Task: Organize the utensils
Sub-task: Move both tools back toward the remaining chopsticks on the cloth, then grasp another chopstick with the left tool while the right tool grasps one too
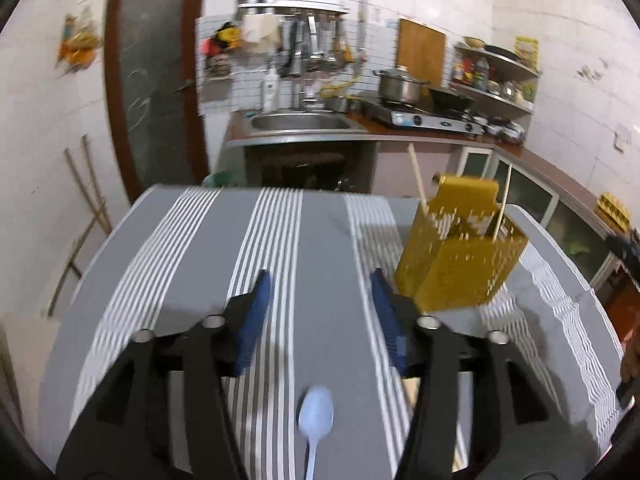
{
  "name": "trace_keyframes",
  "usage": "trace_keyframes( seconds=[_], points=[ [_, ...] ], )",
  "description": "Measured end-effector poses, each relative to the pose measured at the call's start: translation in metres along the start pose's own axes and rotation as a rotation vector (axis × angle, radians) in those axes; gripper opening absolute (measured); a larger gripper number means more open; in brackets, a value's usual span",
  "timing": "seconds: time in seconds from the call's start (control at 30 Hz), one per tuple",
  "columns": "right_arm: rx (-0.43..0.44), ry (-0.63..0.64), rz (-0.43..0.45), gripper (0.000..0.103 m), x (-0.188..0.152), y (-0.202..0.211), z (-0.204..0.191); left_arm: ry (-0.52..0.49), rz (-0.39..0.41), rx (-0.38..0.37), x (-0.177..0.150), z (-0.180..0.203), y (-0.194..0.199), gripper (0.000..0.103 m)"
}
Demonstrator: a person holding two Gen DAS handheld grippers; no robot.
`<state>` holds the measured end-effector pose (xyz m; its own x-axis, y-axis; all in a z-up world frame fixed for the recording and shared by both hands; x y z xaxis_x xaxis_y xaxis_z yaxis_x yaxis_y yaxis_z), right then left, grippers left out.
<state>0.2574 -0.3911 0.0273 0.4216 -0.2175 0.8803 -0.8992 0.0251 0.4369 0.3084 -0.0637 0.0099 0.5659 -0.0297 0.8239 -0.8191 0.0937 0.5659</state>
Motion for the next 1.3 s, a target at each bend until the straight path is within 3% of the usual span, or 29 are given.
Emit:
trace_keyframes(
  seconds=[0.1,0.23,0.47,0.7,1.0,1.3],
  points=[
    [0.002,-0.036,-0.051,0.056,-0.044,0.018,0.000,0.005,-0.034,0.018,-0.045,-0.007,0.009,0.056],
    [-0.009,-0.035,-0.102,0.056,-0.093,0.035,-0.006,0.002,-0.114,-0.036,-0.098,0.008,0.018,0.056],
    [-0.005,-0.026,-0.205,0.056,-0.149,0.040,-0.015,-0.027,-0.205,-0.118,-0.152,0.043,0.026,0.056],
    [-0.005,0.002,-0.256,0.056,-0.164,0.034,-0.019,-0.036,-0.283,-0.155,-0.174,0.067,0.014,0.056],
    [0.010,0.009,-0.271,0.056,-0.168,0.028,-0.025,-0.083,-0.346,-0.120,-0.189,0.085,-0.008,0.056],
    [0.007,0.035,-0.298,0.056,-0.170,0.016,-0.029,-0.110,-0.354,-0.074,-0.185,0.086,-0.025,0.057]
  ],
)
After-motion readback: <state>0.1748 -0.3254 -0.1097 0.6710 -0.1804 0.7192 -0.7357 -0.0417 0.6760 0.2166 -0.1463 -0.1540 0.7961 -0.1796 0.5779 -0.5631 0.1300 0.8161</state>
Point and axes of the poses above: each gripper's, at about its wrist camera, not at the fingertips, and y roughly against the way its jaws point, z to its right, x to its top, the point moved 10 cm from there along -y, roughly the way its jaws point, and after that the axes turned 4 degrees about x, right-handed, at the moved point
